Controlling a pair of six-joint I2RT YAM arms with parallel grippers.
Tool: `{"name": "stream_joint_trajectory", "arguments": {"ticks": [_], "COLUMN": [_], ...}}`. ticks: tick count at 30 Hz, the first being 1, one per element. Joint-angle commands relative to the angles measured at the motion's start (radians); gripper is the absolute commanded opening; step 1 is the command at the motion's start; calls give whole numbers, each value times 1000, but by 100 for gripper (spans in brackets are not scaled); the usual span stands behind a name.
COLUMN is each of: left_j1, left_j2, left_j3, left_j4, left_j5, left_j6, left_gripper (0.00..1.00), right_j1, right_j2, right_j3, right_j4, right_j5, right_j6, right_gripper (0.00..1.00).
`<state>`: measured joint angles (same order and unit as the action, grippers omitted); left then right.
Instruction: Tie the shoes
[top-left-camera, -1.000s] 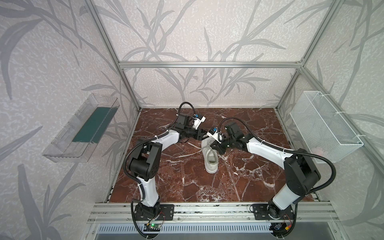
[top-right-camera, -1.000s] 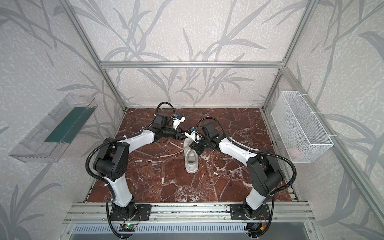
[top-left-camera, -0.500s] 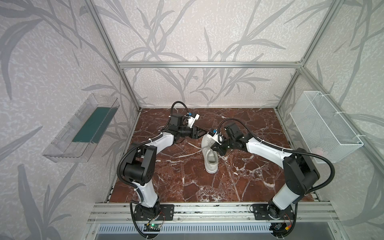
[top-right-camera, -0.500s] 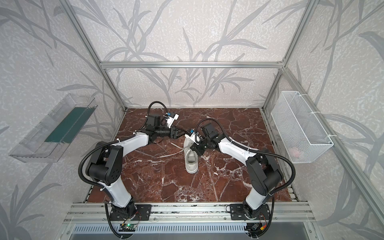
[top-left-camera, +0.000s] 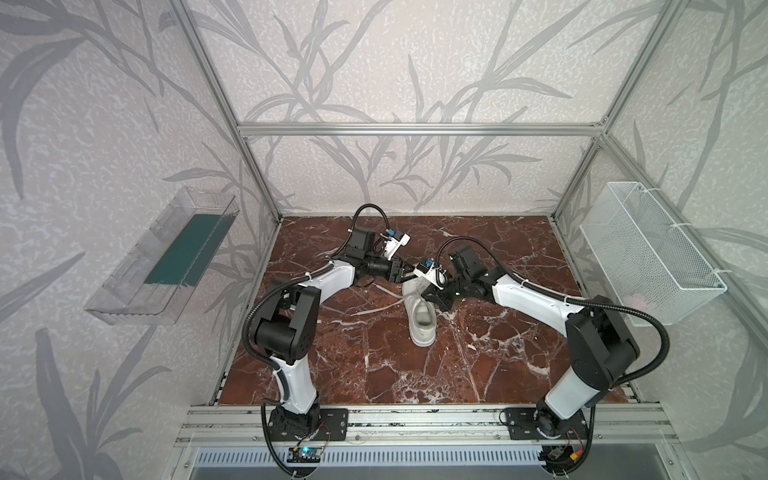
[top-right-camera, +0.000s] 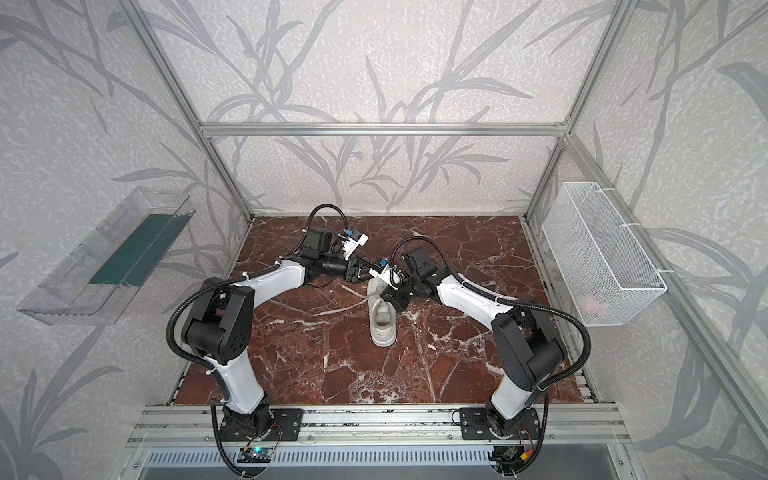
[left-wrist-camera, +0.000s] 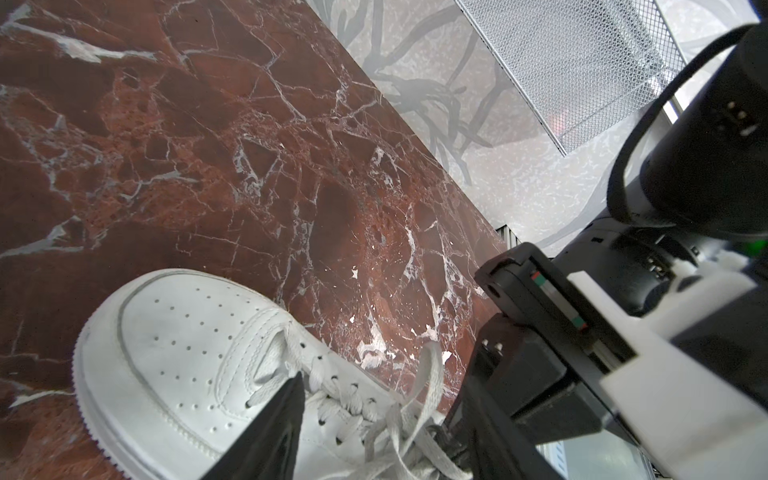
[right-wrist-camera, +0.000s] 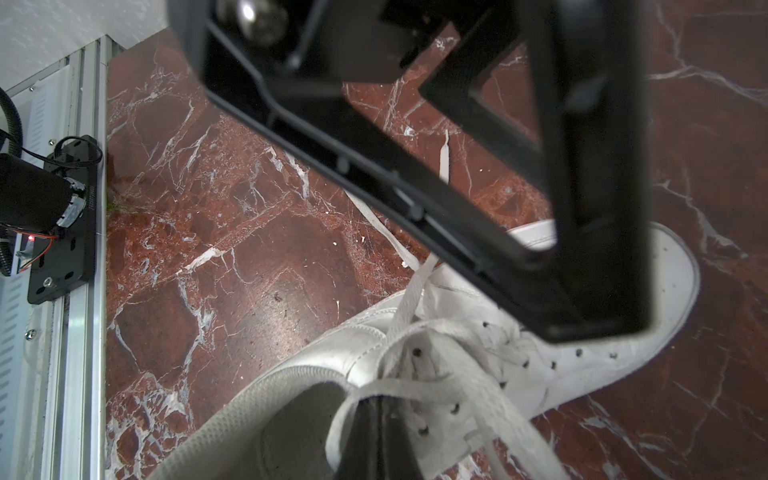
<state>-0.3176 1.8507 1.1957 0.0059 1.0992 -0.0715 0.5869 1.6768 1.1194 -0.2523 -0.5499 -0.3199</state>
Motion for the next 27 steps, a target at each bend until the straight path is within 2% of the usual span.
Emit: {"name": "stream_joint_trajectory", "arguments": {"ticks": [1, 11, 19, 27], "left_j1": [-11, -24, -30, -41], "left_j2": [30, 99, 174, 228], "left_j3": [49, 142, 294, 407], "left_j4": [-67, -160, -478, -687], "left_j5": [57, 112, 115, 129], "left_j6": [74, 164, 384, 538], "left_gripper": [63, 62, 63, 63], "right_j1": [-8, -19, -20, -24], "right_j2": [20, 61, 76, 77], "right_j3": [20, 55, 87, 94], "right_j4": [4, -28, -66, -82], "right_j5": [-41, -87, -88, -89], "right_j6": [-32, -85, -131, -152], "right_gripper": [0, 0, 0, 0]}}
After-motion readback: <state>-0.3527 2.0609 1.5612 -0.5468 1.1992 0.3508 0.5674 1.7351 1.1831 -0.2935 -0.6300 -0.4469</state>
